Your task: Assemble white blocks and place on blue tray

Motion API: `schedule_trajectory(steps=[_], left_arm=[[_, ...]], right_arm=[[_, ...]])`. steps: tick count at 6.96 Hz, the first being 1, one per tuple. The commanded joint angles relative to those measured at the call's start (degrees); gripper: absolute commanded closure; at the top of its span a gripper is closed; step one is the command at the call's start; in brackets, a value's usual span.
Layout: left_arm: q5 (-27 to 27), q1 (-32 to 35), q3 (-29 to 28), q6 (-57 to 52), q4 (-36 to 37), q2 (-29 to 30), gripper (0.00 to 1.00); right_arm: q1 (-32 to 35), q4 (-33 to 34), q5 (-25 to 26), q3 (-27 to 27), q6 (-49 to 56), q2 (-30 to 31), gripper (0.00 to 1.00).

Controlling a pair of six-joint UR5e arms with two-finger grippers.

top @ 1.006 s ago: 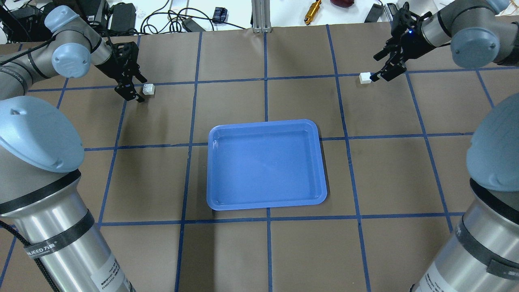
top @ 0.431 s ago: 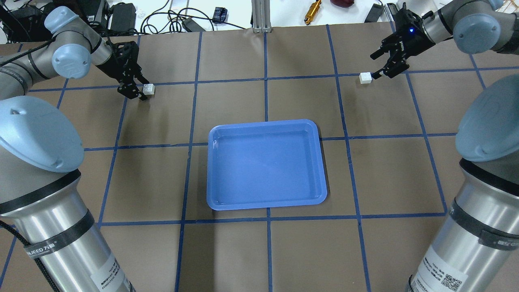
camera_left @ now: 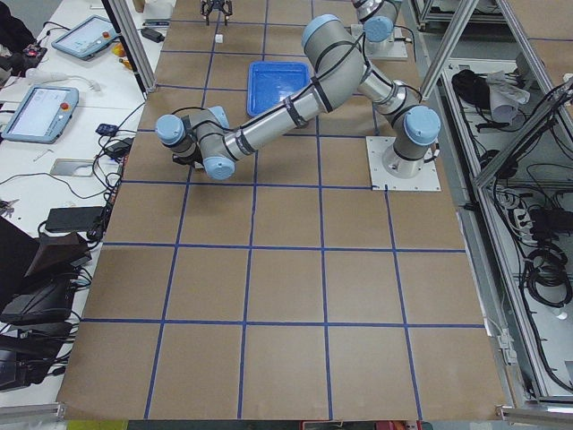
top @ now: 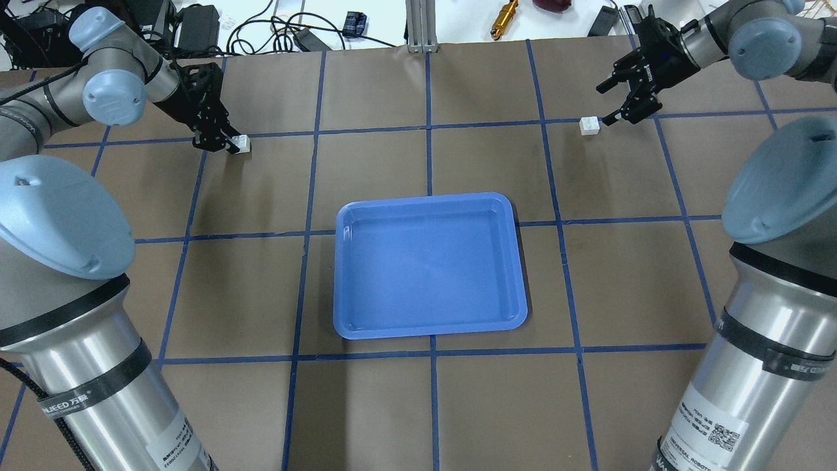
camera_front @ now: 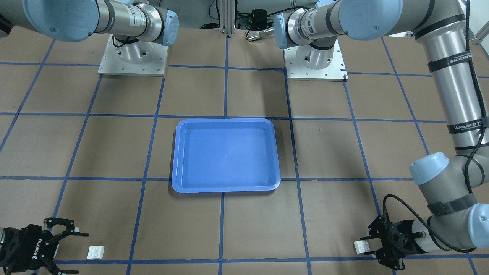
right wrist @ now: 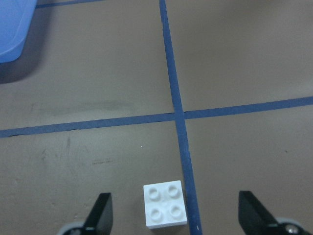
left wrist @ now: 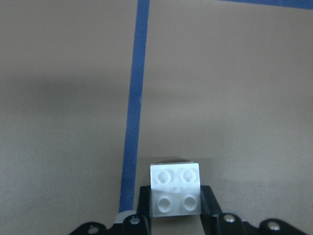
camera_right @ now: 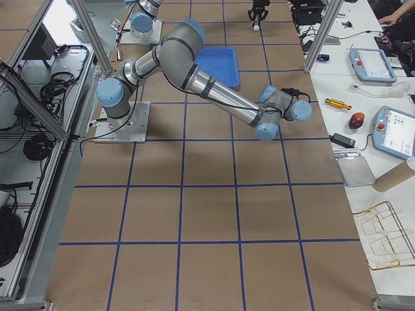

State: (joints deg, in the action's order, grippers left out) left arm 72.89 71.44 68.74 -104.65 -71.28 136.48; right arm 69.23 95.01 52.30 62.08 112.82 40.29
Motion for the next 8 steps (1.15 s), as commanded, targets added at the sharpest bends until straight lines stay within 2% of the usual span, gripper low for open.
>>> schedule_trajectory(steps=[1,2,3,6,8], left_arm=[[-3.2,0.3,0.1,-0.4,-0.4,-2.0,1.00],[-5.5,1.5,1.8,0.7,-1.3,-5.0,1.00],[-5.4,3.9,5.4,2.6,-2.6,-8.6,1.00],[-5.6,9.0,20.4,8.6,-3.4,-22.0,1.00],[-5.2,18.3,25.4,12.5,-1.6,-26.7,1.00]], right_arm=[[-0.1,-1.1,-0.7,-0.6,3.8,-1.3,0.09],[-0.1,-1.2,-0.8,-0.6,4.8,-1.7,0.09],[-0.1,-1.0,-0.9,-0.9,5.4,-2.6,0.09],[-0.1,-1.8,-0.6,-1.0,5.0,-3.7,0.09],[-0.2,-3.0,-0.4,-1.1,4.9,-3.7,0.16]])
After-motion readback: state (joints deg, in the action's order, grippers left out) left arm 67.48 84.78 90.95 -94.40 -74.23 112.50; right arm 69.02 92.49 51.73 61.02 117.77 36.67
